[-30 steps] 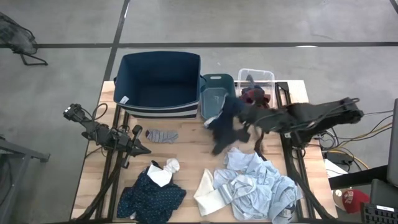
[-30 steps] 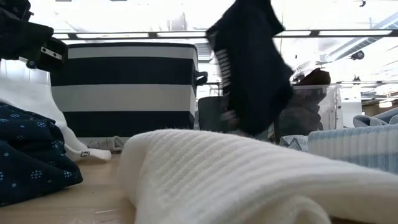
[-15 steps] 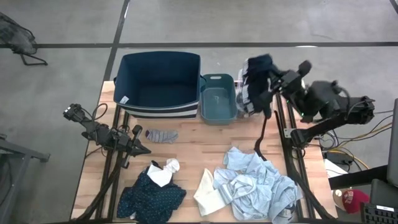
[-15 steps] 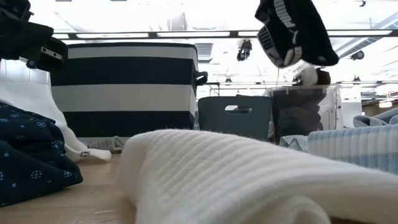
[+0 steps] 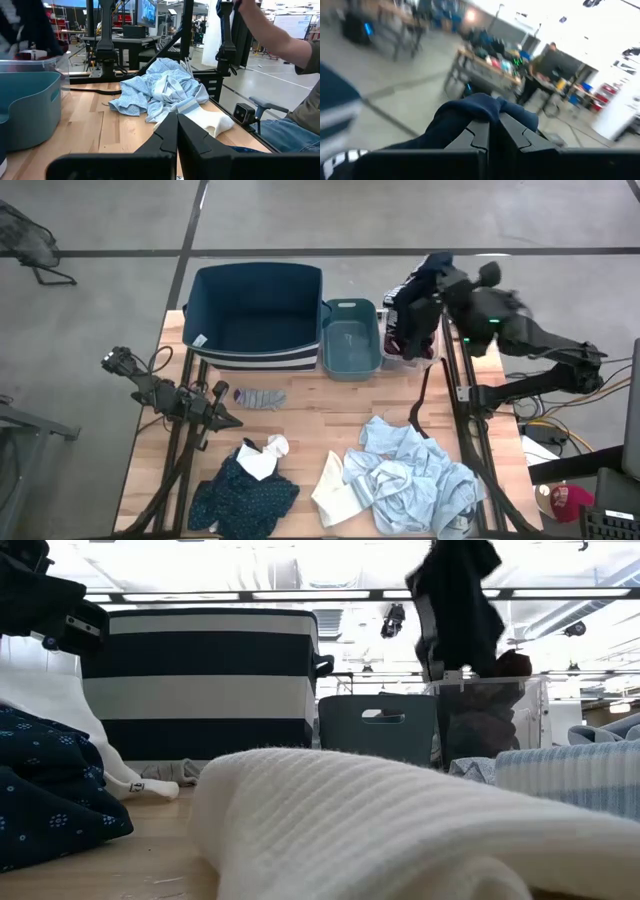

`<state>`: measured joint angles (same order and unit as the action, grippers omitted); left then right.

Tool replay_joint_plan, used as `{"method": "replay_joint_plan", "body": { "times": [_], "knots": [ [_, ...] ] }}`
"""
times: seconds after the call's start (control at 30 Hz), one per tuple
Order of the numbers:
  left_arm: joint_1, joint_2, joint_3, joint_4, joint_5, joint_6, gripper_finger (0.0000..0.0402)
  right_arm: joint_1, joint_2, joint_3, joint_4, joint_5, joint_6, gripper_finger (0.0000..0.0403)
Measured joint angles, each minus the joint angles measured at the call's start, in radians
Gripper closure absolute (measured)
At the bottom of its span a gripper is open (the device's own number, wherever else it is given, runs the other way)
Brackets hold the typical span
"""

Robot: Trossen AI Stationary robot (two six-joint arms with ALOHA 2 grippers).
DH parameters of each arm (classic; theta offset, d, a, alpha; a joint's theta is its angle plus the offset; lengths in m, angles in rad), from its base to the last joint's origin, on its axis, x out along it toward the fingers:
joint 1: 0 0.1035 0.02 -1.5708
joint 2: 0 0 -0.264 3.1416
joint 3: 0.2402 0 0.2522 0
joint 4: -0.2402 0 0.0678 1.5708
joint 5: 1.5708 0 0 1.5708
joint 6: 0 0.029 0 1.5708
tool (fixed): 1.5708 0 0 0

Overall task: Pick & Place Cloths
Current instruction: Put the black boxer into the transparent bin

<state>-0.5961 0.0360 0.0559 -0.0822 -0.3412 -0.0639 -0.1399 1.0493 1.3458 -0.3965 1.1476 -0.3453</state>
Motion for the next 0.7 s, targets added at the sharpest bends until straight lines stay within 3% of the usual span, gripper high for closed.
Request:
{"method": "replay_joint_plan", "body": {
  "times": [0.17,0.4,0.7],
  "knots": [
    [0.0,0.0,0.0,0.0,0.0,0.0,0.0399,-0.117,0.057,-0.03,-0.21,-0.022,0.175,0.0392],
    [0.0,0.0,0.0,0.0,0.0,0.0,0.0399,-0.231,0.168,-0.083,-0.352,-0.418,0.355,0.0393],
    [0.0,0.0,0.0,0.0,0.0,0.0,0.0399,-0.347,0.334,-0.133,-0.488,-0.441,0.454,0.0392]
  ]
}}
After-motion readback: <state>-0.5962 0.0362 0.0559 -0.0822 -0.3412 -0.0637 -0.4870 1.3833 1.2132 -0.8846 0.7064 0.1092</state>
